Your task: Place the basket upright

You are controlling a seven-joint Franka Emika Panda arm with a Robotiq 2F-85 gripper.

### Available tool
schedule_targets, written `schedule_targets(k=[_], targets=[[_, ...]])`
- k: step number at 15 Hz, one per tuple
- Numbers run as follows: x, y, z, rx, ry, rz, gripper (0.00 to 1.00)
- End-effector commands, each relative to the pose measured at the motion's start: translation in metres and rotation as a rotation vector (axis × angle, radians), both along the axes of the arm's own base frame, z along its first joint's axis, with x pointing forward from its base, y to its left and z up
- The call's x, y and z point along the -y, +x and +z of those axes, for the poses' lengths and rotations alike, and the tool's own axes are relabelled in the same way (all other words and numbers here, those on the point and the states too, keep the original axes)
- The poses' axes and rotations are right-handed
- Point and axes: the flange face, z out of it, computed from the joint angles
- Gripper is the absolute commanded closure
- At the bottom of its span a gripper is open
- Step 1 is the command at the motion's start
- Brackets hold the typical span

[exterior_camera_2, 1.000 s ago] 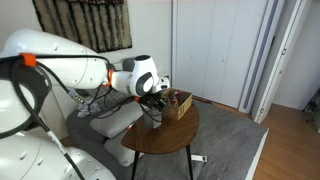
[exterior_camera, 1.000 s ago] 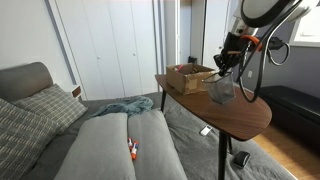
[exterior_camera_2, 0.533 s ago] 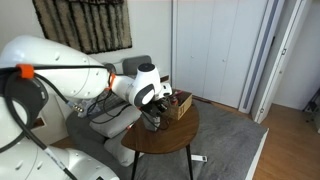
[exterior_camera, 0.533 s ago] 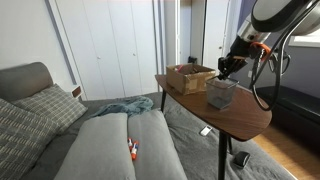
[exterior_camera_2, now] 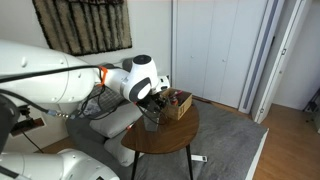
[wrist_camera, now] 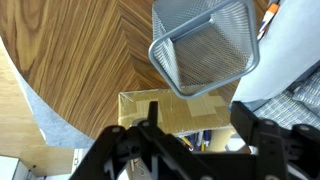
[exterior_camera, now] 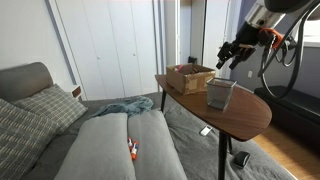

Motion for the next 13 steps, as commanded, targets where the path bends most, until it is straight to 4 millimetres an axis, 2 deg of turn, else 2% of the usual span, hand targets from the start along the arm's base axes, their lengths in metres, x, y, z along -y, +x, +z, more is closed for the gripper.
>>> schedule_targets(k=[1,8,10,11,13], targets=[[-0.011,-0.027,0.031,-0.046,-0.021,-0.007,0.00],[-0.033,-0.060,0.070,-0.205,-0.079,0.012,0.00],[-0.036,-0.064,0.076,-0.224,-0.107,0.009,0.00],[-0.035,-0.058,0.067,-0.209,-0.069,0.036,0.00],[-0.037,-0.060,0.071,-0.216,-0.082,0.034,0.00]])
